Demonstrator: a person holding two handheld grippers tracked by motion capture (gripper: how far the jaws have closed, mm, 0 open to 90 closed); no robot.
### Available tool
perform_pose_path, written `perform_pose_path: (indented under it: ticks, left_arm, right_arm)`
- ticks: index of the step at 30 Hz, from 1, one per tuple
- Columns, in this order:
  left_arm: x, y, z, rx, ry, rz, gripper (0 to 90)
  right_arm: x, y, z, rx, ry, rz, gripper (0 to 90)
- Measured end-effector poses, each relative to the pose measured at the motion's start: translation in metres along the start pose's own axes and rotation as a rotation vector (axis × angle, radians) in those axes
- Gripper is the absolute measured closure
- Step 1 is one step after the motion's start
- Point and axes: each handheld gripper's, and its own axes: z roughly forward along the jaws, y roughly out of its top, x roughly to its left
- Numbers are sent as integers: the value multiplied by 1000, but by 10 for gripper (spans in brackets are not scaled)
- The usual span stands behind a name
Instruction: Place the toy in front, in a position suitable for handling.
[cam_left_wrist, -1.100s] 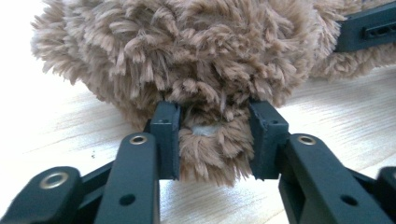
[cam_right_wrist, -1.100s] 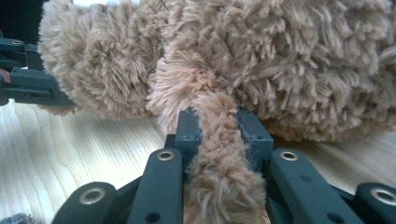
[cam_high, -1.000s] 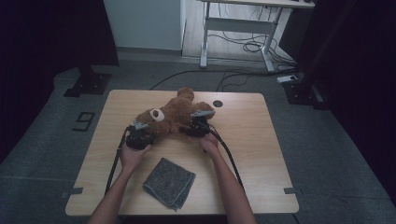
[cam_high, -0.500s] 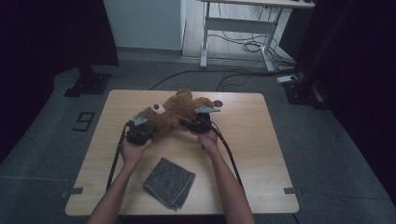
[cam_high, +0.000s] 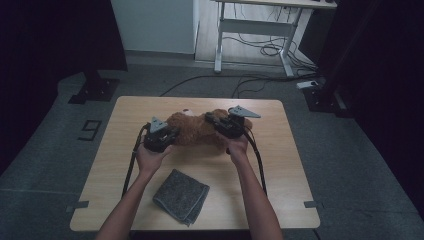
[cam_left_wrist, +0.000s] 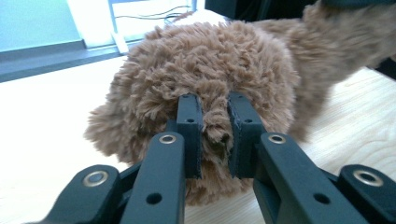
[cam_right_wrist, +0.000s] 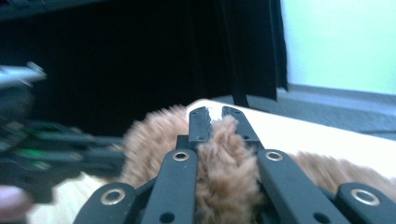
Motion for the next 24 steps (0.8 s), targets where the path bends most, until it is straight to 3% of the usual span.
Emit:
perform_pose_path:
  ticks: [4,17,20,24]
  left_arm:
    - [-4,-1,2,5,-16,7,777]
    - [-21,9,0,-23,-56,35,778]
    - [-22,2,2,-3,-61,37,778]
    - [-20,-15,4,39,-59,47,775]
  right_arm:
    - [7,6,-8,-20,20,-11,831]
    - [17,20,-31,-53,10,-45,834]
    - [21,13,-36,-35,12,-59,833]
    - [20,-10,-38,13,24,-44,832]
